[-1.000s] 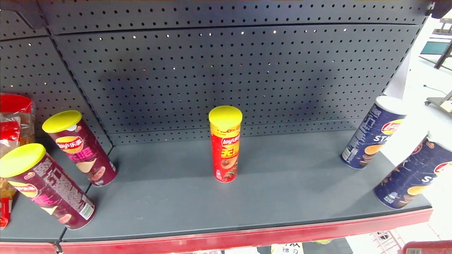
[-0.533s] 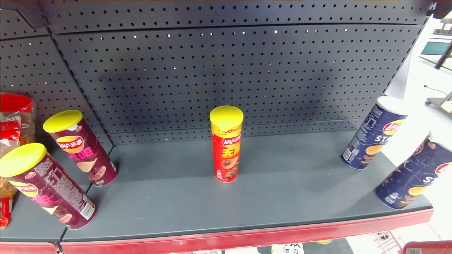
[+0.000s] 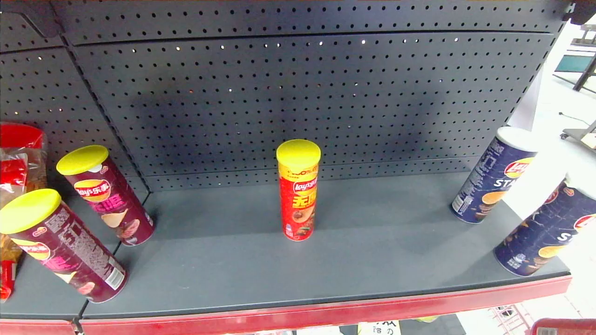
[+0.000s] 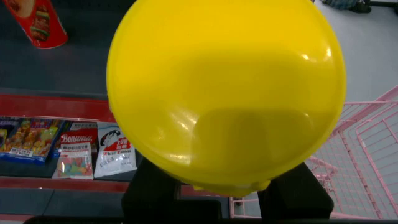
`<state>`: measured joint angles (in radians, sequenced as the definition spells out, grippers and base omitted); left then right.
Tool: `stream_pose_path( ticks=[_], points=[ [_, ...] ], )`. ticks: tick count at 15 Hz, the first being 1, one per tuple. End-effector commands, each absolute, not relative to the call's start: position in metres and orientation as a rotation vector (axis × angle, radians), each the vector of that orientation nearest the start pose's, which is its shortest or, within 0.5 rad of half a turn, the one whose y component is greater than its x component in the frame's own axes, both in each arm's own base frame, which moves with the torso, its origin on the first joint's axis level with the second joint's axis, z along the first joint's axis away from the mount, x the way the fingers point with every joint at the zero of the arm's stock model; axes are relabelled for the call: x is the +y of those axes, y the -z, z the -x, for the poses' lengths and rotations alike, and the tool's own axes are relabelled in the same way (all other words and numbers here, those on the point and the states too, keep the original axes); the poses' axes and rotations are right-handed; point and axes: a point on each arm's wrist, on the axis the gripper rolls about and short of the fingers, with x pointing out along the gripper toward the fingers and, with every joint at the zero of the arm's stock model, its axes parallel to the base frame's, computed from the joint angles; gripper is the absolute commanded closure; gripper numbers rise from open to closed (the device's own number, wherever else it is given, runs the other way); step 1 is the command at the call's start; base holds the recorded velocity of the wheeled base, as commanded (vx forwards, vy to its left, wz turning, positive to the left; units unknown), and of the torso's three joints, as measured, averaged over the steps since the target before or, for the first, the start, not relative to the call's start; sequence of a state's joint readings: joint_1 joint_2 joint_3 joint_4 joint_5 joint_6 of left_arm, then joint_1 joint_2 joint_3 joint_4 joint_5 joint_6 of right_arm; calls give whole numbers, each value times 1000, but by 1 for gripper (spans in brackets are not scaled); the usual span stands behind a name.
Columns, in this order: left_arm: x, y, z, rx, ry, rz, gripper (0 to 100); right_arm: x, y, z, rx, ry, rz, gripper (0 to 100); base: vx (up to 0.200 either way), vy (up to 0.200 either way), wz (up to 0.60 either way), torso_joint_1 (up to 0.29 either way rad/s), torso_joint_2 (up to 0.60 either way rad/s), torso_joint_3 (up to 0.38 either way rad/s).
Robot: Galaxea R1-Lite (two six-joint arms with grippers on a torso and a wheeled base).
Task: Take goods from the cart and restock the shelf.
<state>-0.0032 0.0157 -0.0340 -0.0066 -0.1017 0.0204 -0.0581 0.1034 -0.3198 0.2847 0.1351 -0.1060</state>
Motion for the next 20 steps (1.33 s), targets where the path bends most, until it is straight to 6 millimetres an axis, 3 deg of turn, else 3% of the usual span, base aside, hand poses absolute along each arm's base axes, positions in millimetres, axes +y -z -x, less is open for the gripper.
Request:
stream_pose_path(
  ticks=[1, 3, 4, 6, 8, 10, 11, 13, 16, 20],
  points=[
    [-3, -173, 17, -56, 235, 7, 0, 5, -136, 41, 69, -88, 100, 100, 0, 0, 0, 0, 0, 0],
    [-7, -183, 4, 4, 420, -11, 0, 5, -139, 41, 67, -120, 101, 100, 0, 0, 0, 0, 0, 0],
    [-11, -184, -13, 84, 538, -26, 0, 3, -142, 40, 71, -167, 100, 100, 0, 0, 0, 0, 0, 0],
    [-17, -189, -49, 205, 601, -11, 0, 2, -151, 35, 96, -192, 99, 100, 0, 0, 0, 0, 0, 0],
    [-35, -186, -86, 302, 809, -12, 0, 2, -165, 28, 112, -204, 98, 100, 0, 0, 0, 0, 0, 0],
    [-50, -183, -115, 337, 860, -22, 0, 2, -169, 26, 122, -224, 96, 100, 0, 0, 0, 0, 0, 0],
    [-70, -177, -149, 343, 916, -38, 0, 2, -171, 24, 126, -243, 93, 100, 0, 0, 0, 0, 0, 0],
    [-92, -169, -191, 315, 941, -45, 0, 2, -172, 22, 135, -243, 93, 100, 0, 0, 0, 0, 0, 0],
    [-126, -157, -224, 344, 1004, -57, 0, 2, -172, 21, 144, -243, 82, 100, 0, 0, 0, 0, 0, 0],
    [-154, -150, -262, 342, 1028, -75, 0, 2, -172, 22, 142, -242, 73, 100, 0, 0, 0, 0, 0, 0]
  ],
)
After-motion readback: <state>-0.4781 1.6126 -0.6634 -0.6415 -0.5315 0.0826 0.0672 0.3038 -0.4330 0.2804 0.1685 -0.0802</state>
